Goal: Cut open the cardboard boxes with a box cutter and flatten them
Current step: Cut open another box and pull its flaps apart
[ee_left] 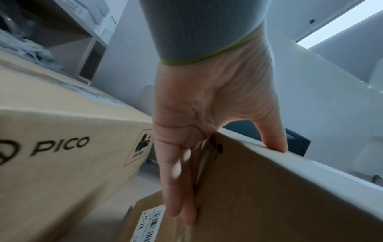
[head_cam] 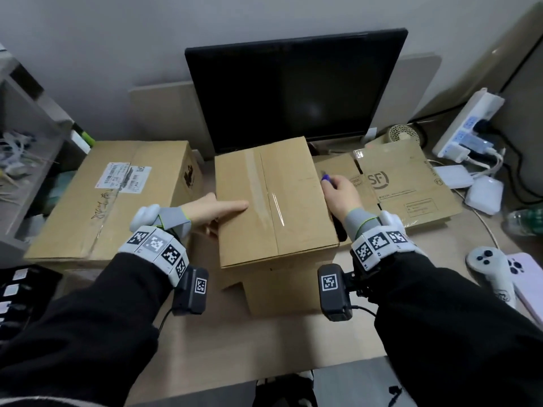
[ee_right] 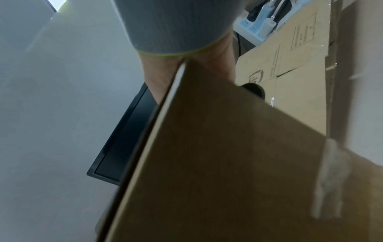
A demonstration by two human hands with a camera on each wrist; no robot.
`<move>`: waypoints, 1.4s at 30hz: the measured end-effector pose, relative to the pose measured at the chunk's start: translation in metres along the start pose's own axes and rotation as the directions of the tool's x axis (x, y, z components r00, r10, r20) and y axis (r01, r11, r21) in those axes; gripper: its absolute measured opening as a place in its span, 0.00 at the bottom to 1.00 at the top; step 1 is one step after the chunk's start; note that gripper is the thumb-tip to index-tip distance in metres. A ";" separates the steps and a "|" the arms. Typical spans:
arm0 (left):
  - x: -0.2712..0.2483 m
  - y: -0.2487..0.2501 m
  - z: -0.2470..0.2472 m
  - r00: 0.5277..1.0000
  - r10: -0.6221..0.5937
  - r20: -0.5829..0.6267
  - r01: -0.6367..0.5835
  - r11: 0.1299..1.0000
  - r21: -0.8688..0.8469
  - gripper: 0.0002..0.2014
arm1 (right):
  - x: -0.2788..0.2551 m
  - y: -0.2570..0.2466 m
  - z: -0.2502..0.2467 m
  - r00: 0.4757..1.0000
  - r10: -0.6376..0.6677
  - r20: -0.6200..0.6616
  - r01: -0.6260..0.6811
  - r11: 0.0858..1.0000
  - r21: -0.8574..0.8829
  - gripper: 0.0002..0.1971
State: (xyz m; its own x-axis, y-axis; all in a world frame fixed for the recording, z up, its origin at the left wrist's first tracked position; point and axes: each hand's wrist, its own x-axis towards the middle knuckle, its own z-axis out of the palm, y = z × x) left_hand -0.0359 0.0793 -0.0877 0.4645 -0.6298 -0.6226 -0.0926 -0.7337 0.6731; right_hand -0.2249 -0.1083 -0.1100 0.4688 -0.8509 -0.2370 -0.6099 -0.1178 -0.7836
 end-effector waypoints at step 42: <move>0.042 -0.015 0.035 0.967 0.246 -0.062 -0.116 0.647 0.754 0.37 | -0.031 -0.003 0.041 0.968 -0.134 0.214 0.135 0.991 0.007 0.11</move>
State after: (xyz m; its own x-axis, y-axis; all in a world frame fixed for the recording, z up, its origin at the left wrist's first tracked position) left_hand -0.0463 0.0549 -0.1379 0.4815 -0.7736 -0.4120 -0.7777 -0.5938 0.2062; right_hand -0.2113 -0.0605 -0.1241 0.6717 -0.6984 -0.2471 -0.5365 -0.2285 -0.8124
